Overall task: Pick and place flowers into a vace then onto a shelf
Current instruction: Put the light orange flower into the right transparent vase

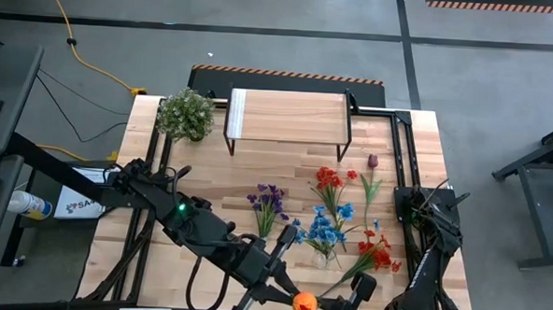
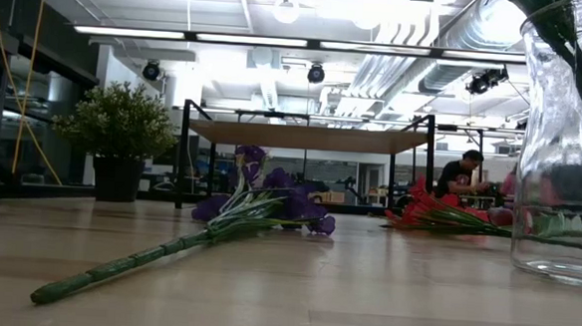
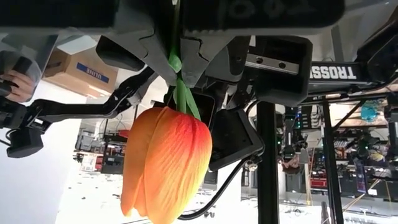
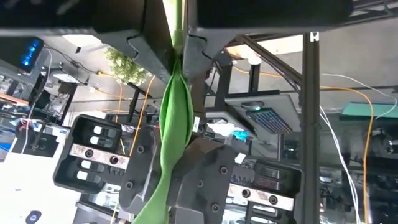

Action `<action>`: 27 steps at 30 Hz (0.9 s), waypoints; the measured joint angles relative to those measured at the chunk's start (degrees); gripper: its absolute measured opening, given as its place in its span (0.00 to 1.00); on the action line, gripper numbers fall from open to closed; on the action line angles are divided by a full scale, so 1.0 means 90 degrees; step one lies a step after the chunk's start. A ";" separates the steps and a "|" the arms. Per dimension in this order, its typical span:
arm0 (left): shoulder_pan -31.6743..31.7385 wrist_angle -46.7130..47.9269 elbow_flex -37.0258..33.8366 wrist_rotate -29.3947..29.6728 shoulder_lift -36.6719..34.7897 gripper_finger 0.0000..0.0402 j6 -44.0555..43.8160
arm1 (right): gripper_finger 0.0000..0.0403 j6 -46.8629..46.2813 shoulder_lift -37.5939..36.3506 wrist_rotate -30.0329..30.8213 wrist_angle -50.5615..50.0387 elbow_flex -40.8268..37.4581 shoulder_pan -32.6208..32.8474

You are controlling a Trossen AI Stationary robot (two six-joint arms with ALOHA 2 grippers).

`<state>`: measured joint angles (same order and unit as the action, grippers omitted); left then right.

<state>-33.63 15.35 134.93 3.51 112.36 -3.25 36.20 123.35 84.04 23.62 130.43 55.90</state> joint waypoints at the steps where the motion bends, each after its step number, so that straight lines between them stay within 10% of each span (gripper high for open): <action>1: 0.0000 0.0009 0.0000 0.0002 0.0000 0.08 -0.0005 | 0.04 0.0004 0.0000 0.0019 0.0000 0.0000 0.0000; 27: 0.0028 0.0710 0.0005 0.0148 -0.0012 0.28 -0.0533 | 0.01 0.0639 0.0010 0.0676 0.0572 -0.0012 0.0003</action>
<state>-33.38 21.74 134.98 4.85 112.25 -8.05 41.95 123.44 90.12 28.77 130.32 55.93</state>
